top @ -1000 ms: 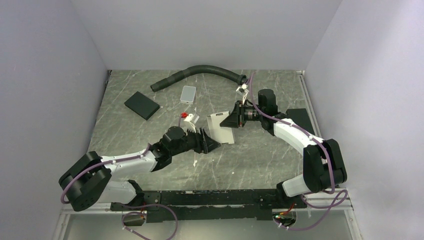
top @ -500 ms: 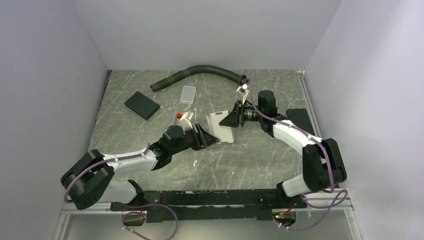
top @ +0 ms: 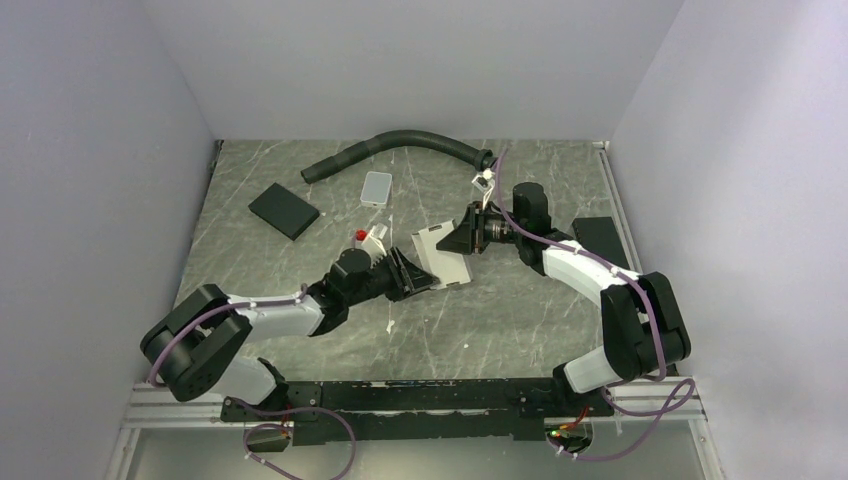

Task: Fold the paper box
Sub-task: Close the paper box at the center of the board.

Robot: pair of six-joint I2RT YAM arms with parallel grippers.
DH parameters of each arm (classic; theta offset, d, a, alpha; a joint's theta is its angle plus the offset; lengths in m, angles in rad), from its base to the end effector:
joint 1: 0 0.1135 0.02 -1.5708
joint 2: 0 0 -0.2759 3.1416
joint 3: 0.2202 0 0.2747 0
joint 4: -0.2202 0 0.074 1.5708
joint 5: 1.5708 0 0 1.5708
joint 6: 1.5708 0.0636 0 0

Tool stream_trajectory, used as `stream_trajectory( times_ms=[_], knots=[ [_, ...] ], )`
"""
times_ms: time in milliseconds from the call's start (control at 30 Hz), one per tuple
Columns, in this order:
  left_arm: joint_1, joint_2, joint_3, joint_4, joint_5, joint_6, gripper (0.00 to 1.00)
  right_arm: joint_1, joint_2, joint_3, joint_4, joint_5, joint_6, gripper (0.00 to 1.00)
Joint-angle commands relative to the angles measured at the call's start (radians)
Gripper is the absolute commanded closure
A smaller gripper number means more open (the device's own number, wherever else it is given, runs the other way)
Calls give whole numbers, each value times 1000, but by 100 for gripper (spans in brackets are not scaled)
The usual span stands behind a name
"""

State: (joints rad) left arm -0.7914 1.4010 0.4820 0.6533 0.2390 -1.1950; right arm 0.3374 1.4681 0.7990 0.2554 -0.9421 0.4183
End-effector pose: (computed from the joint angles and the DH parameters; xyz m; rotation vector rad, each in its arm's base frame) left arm 0.2105 -0.2345 0.1731 -0.2374 2.1440 -1.5161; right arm 0.3049 0.1615 0.2239 -0.5744 1.9928 1.4057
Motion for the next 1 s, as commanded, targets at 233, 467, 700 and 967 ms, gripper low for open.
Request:
stream_trajectory(
  times_ms=[233, 467, 700, 967],
  knots=[
    [32, 47, 56, 308, 83, -166, 59, 25, 13, -23, 54, 68, -22, 100],
    [38, 77, 97, 303, 103, -133, 63, 43, 22, -23, 51, 73, -24, 100],
    [45, 101, 116, 322, 118, -127, 73, 62, 41, -18, 34, 87, -41, 100],
    [85, 83, 55, 354, 141, -141, 62, 66, 53, -5, -4, 82, -105, 100]
  ],
)
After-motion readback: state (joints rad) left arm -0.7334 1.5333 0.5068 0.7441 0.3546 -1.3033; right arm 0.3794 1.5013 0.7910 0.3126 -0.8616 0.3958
